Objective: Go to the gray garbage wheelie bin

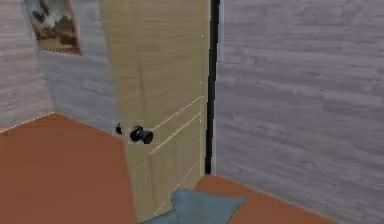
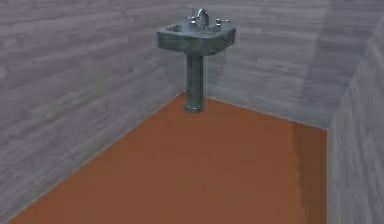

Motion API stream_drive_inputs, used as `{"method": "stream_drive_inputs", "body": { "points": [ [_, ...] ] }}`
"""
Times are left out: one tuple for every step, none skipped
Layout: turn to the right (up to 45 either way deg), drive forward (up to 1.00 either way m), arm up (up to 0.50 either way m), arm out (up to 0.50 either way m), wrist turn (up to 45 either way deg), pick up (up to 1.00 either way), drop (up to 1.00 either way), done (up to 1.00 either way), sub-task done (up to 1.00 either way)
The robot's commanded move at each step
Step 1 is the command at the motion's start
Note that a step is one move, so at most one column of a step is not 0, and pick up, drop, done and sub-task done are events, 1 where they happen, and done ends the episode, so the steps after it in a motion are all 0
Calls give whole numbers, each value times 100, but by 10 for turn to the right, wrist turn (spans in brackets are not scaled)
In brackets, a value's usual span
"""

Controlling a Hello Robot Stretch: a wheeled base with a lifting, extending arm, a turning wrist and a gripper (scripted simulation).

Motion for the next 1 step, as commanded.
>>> {"method": "stream_drive_inputs", "body": {
  "points": [
    [-450, 0, 0, 0, 0, 0, 0, 0, 0]
  ]
}}
